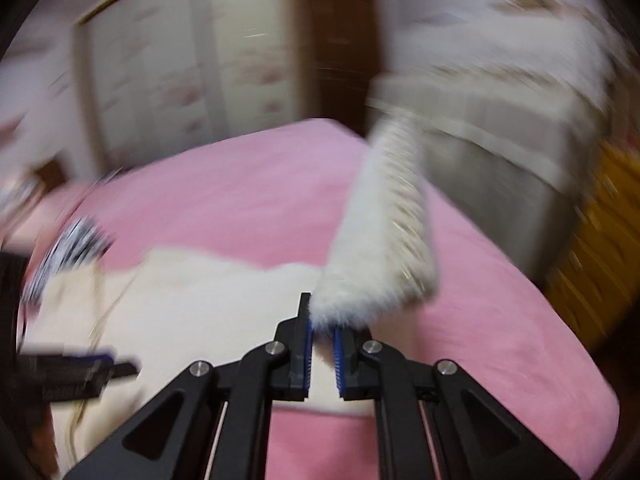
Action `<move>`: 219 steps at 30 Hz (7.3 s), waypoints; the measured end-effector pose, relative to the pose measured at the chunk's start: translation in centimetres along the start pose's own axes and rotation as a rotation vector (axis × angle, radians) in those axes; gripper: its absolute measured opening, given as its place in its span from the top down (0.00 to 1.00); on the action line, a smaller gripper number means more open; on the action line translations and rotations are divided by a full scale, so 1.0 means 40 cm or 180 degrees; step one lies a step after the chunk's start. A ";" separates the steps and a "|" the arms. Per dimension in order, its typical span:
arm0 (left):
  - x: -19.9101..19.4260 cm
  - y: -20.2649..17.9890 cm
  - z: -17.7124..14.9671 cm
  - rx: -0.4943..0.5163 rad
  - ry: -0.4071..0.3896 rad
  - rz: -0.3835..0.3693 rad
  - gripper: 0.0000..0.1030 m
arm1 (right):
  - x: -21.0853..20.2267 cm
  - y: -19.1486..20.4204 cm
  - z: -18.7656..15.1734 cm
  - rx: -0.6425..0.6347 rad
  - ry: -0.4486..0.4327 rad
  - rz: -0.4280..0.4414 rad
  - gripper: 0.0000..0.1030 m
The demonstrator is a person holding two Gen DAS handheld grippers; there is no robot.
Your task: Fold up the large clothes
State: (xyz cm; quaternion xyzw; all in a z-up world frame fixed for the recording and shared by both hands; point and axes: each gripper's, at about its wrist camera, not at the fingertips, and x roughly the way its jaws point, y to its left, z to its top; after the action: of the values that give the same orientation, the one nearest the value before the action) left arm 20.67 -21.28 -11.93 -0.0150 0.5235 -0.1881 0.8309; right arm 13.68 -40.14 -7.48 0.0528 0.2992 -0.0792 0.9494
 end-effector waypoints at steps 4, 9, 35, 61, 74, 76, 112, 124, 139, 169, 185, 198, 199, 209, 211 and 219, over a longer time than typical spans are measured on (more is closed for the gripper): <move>-0.015 0.114 -0.044 -0.0279 0.0017 -0.0115 0.52 | 0.073 0.191 -0.093 -0.0548 0.0383 0.0330 0.78; 0.027 0.155 -0.081 -0.0408 0.0221 -0.0370 0.52 | 0.129 0.270 -0.233 -0.0717 0.0922 0.0381 0.75; 0.249 -0.094 -0.051 -0.0371 0.0658 -0.0615 0.84 | 0.025 0.120 -0.332 0.0469 0.1083 0.0746 0.70; -0.386 0.239 0.205 -0.0196 -0.0954 0.0417 0.89 | 0.284 0.174 -0.106 0.0673 0.1234 0.0505 0.62; -0.056 0.558 -0.103 -0.1069 0.0064 0.0214 0.80 | 0.246 0.218 -0.124 0.0262 0.1351 0.0335 0.62; -0.067 0.571 -0.092 -0.1118 0.0020 0.0095 0.68 | 0.219 0.211 -0.096 0.0271 0.1270 0.0459 0.60; -0.040 0.561 0.053 -0.0582 -0.0158 0.0857 0.74 | 0.334 0.198 0.025 0.0580 0.0952 0.0089 0.67; 0.011 0.450 -0.044 -0.0553 -0.0284 0.0696 0.72 | 0.285 0.559 -0.094 -0.0506 0.1084 0.0590 0.68; 0.035 0.443 -0.061 -0.0549 -0.0294 0.0673 0.73 | 0.334 0.284 -0.110 0.0004 0.1151 -0.0140 0.99; -0.194 0.286 -0.151 -0.0265 -0.0310 0.0528 0.36 | 0.048 0.423 -0.142 0.0097 0.1110 0.0210 0.85; -0.529 0.546 -0.309 -0.0527 -0.0279 0.0489 0.36 | -0.107 0.656 -0.110 -0.0311 0.0988 0.0492 0.85; -0.687 1.366 -0.655 -0.3459 -0.0612 0.0102 0.36 | -0.094 1.074 -0.106 -0.0758 0.1066 0.1143 0.85; -0.682 1.424 -0.691 -0.3731 -0.0658 0.0102 0.36 | -0.092 1.097 -0.108 -0.0781 0.1069 0.1181 0.85; -0.584 1.608 -0.756 -0.4371 -0.0575 0.0588 0.37 | -0.046 1.207 -0.149 -0.1089 0.1112 0.1251 0.85; -0.591 1.603 -0.728 -0.4185 -0.0639 0.0716 0.58 | -0.023 1.194 -0.157 -0.1037 0.1179 0.1213 0.85; -0.682 1.446 -0.554 -0.3387 -0.1024 0.1436 0.95 | 0.023 1.106 -0.176 -0.0805 0.1301 0.1140 0.85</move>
State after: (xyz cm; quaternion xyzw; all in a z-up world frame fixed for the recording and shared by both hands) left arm 8.05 45.22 -11.19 -0.3458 0.4037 0.2855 0.7974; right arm 18.56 4.23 -11.40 0.0010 0.4775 0.1398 0.8674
